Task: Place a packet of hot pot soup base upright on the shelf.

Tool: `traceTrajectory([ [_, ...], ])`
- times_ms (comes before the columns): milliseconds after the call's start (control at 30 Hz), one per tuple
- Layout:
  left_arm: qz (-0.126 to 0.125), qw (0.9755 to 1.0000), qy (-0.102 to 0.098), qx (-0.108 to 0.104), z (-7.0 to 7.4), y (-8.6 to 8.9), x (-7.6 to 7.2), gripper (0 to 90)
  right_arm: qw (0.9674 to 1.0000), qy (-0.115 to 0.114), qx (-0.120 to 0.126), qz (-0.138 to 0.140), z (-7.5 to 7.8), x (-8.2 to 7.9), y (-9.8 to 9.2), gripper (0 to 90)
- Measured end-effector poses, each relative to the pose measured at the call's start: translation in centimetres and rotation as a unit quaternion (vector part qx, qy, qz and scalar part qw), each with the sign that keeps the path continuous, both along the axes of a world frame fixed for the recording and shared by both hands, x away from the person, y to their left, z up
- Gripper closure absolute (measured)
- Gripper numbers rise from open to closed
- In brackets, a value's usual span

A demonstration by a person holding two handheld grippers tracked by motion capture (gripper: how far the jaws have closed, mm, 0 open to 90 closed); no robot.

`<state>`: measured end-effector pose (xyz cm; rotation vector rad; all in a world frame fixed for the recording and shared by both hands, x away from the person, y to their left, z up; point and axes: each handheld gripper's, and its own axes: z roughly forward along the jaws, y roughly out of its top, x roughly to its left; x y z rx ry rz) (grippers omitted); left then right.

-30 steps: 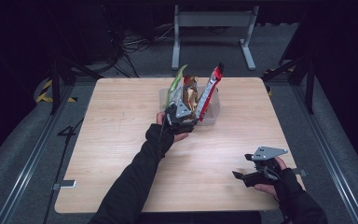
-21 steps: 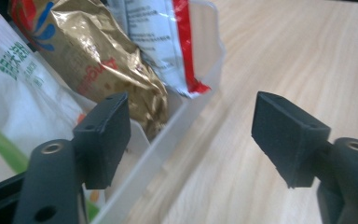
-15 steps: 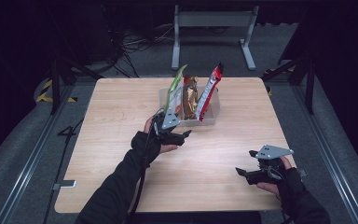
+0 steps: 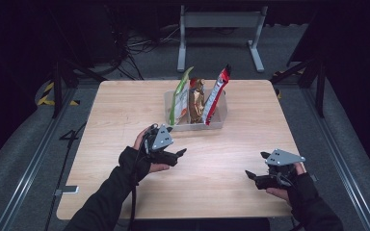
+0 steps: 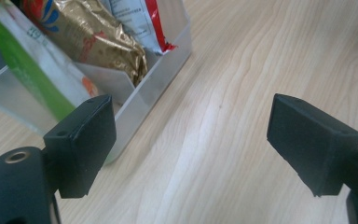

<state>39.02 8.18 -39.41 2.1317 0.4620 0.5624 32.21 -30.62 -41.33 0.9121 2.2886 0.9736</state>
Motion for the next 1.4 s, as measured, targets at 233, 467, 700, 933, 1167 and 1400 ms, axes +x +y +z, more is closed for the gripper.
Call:
traceTrajectory([
  [233, 0.011, 0.9997, -0.003, 0.02, -0.6, 2.5, -1.4, 14.8, 0.9997, -0.018, -0.018, 0.002, 0.1, -0.3, 0.3, 15.3],
  [467, 0.036, 0.9983, -0.005, 0.047, -1.5, 5.0, -2.4, 13.9, 0.999, -0.026, -0.036, -0.004, -0.3, -0.9, -0.4, 14.8],
  [700, 0.05, 0.9979, 0.004, 0.041, -2.2, 8.2, -3.3, 11.6, 0.9991, -0.03, -0.025, -0.017, -0.3, -1.4, -1.8, 14.6],
  [933, 0.061, 0.9975, 0.017, 0.033, -2.9, 10.1, -3.9, 10.7, 0.9986, -0.037, -0.017, -0.034, -0.5, -2.0, -3.1, 14.5],
  [1167, 0.075, 0.9962, 0.028, 0.034, -3.8, 11.9, -4.3, 10.3, 0.9981, -0.039, -0.015, -0.046, -1.0, -2.5, -4.1, 14.4],
  [1400, 0.101, 0.9941, 0.041, -0.003, -4.3, 14.7, -4.9, 9.8, 0.9971, -0.04, -0.01, -0.064, -1.6, -2.8, -5.1, 14.1],
])
